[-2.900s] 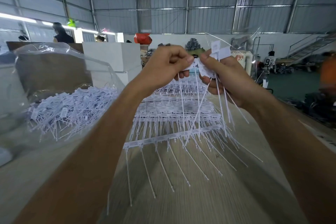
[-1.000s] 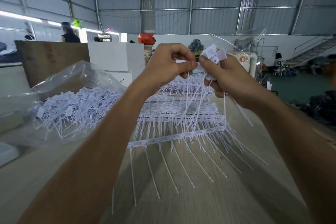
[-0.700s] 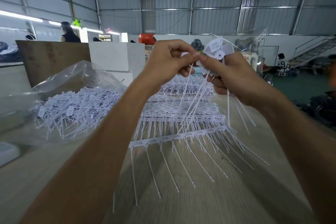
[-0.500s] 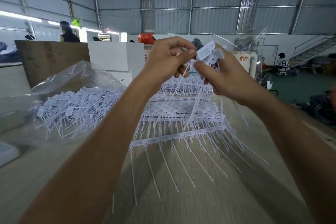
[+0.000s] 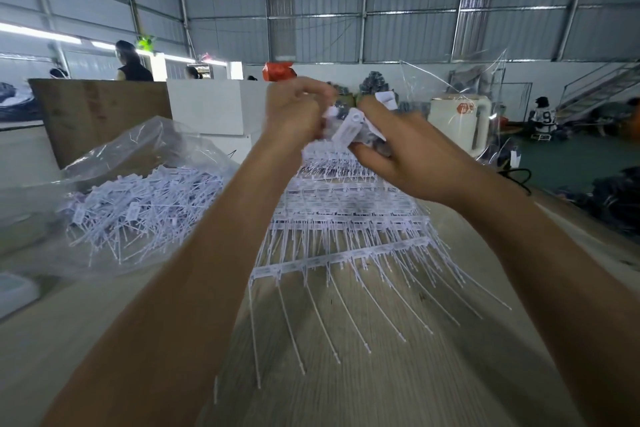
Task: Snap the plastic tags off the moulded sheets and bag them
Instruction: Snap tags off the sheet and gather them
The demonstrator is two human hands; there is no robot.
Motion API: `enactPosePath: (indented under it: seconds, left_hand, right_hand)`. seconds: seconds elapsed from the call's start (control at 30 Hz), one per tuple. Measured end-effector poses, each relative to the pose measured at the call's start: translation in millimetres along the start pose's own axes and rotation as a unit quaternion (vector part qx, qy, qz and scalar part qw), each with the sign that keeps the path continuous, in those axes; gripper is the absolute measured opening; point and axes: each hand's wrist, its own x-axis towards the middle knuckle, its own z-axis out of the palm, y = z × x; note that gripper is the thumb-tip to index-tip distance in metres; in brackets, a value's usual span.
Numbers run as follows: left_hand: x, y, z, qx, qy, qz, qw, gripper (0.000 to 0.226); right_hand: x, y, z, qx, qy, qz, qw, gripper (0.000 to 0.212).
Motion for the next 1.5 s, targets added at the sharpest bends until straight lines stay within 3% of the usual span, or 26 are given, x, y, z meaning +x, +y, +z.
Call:
enactPosePath:
  seconds: [0.1, 0.27, 0.4, 0.57, 0.7, 0.83, 0.9, 0.97, 1.07, 1.17, 1.23, 1.27, 1.37, 1.5]
  left_hand:
    - [12, -7, -17, -0.005, 0.087, 0.043, 0.995, 0.007]
    - [-4, -3, 0, -0.036, -0.028, 0.083, 0.995, 0.024]
    - [-19, 10, 27, -0.024, -0.119, 0.152, 0.981, 0.024]
    - [-30, 9, 37, -0.014, -0.048, 0.221, 0.974, 0.02]
    - [-30, 7, 37, -0.02, 0.013, 0.278, 0.96, 0.02]
    - [-28, 8, 39, -0.005, 0.042, 0.228, 0.973, 0.018]
    - [-30, 13, 41, 0.002, -0.048, 0.126, 0.991, 0.034]
    - [-35, 16, 45, 0.009, -0.195, 0.04, 0.98, 0.057]
    - [-46, 14, 51, -0.018, -0.34, 0.014, 0.94, 0.041]
    - [-47, 4, 55, 0.004, -0.396, -0.018, 0.918, 0.051]
    - [-46, -3, 51, 0.008, -0.414, -0.039, 0.909, 0.042]
    - [-46, -5, 49, 0.011, -0.421, -0.05, 0.906, 0.035]
    - [-43, -9, 44, 0.035, -0.428, -0.06, 0.901, 0.037]
    - [-34, -14, 32, 0.036, -0.436, -0.049, 0.898, 0.037]
  right_hand:
    - [4, -17, -5, 0.075, 0.011, -0.005, 0.997, 0.028]
    - [13, -17, -19, 0.149, 0.161, 0.103, 0.97, 0.013]
    - [7, -4, -14, 0.143, 0.183, 0.188, 0.954, 0.024]
    - [12, -4, -3, 0.328, 0.207, 0.244, 0.889, 0.031]
    - [12, -8, 0, 0.418, 0.202, 0.233, 0.854, 0.028]
    - [14, -11, -2, 0.458, 0.22, 0.215, 0.834, 0.019]
    - [13, -9, -3, 0.444, 0.244, 0.216, 0.835, 0.018]
    - [13, -5, -5, 0.398, 0.268, 0.224, 0.848, 0.024]
    - [9, 0, -4, 0.307, 0.298, 0.213, 0.878, 0.031]
    - [2, 1, 6, 0.288, 0.31, 0.194, 0.885, 0.018]
    - [-3, 2, 15, 0.301, 0.273, 0.203, 0.891, 0.012]
    - [-4, 2, 17, 0.347, 0.248, 0.222, 0.877, 0.011]
    - [-2, 1, 18, 0.451, 0.193, 0.294, 0.821, 0.022]
    - [1, 10, 14, 0.419, 0.157, 0.334, 0.829, 0.035]
